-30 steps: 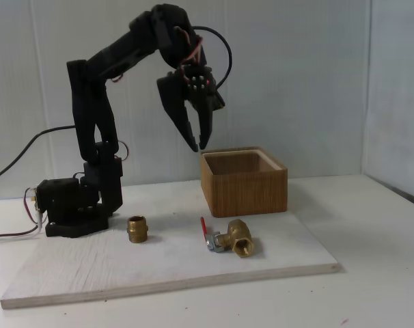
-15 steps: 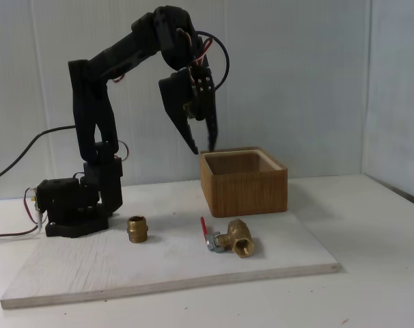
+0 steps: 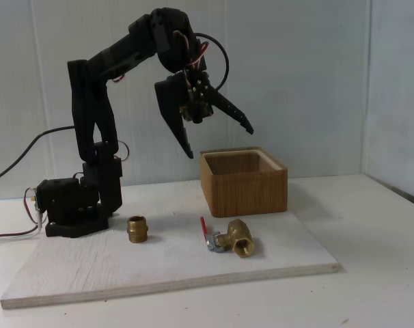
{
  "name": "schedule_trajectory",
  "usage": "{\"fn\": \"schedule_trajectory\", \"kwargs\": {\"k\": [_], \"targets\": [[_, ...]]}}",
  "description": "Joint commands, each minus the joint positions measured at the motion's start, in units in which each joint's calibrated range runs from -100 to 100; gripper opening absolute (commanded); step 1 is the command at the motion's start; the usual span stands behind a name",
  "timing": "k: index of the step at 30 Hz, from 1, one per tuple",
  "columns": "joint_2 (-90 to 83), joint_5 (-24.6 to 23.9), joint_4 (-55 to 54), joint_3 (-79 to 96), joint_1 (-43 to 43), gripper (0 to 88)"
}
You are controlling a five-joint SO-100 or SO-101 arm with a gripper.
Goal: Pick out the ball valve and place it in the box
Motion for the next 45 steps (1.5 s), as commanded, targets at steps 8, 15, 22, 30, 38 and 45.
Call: {"fn": "schedule_trajectory", "kwargs": {"k": [8, 15, 22, 30, 38, 45], "targets": [[0.2, 0.3, 0.3, 1.6, -0.1, 46.3], [0.0, 0.3, -9.6, 12.2, -0.1, 46.3], [0.1, 0.4, -15.3, 18.2, 0.3, 46.3], [0.1, 2.4, -22.6, 26.4, 0.2, 46.3], [0.1, 2.4, -31.3, 31.5, 0.3, 46.3], [0.1, 2.5, -35.3, 34.6, 0.3, 46.3]]}}
